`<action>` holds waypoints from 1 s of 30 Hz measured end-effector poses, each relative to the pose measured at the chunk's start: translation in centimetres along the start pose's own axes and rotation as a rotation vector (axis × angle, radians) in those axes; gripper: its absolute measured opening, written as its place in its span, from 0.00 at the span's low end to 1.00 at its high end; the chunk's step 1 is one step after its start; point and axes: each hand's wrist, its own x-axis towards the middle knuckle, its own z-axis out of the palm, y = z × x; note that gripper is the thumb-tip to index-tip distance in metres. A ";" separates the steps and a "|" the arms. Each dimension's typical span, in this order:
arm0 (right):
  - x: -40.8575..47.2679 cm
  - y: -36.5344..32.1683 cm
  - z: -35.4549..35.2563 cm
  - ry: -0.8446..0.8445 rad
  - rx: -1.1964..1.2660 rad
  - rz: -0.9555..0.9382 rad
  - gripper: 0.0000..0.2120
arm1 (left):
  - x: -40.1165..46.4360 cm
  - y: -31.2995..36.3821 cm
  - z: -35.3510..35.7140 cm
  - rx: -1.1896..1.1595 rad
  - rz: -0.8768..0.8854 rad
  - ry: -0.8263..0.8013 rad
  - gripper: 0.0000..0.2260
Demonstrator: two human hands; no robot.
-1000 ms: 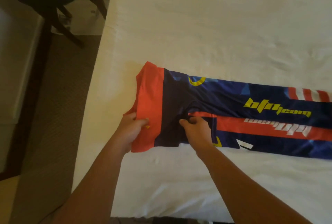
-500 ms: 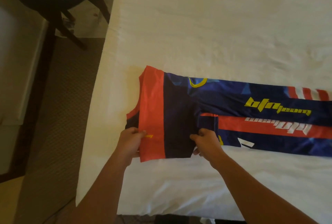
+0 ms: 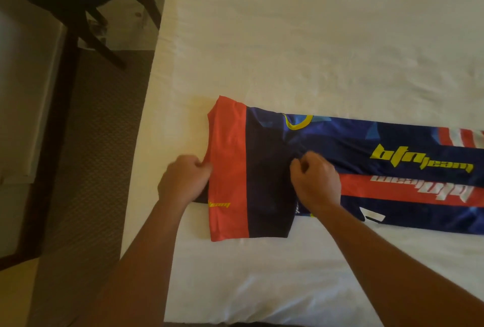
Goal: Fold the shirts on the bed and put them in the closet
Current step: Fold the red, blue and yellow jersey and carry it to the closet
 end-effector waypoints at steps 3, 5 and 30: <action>3.8 -1.6 0.1 0.066 0.008 -0.193 0.05 | 3.3 3.3 -0.5 -0.097 0.208 0.244 0.08; 6.5 -2.4 0.2 0.036 -0.102 -0.231 0.11 | 6.0 5.4 -0.5 -0.151 0.318 0.300 0.10; 2.6 0.4 5.7 -0.212 -0.564 -0.507 0.31 | 9.5 0.6 4.7 0.620 0.668 0.228 0.32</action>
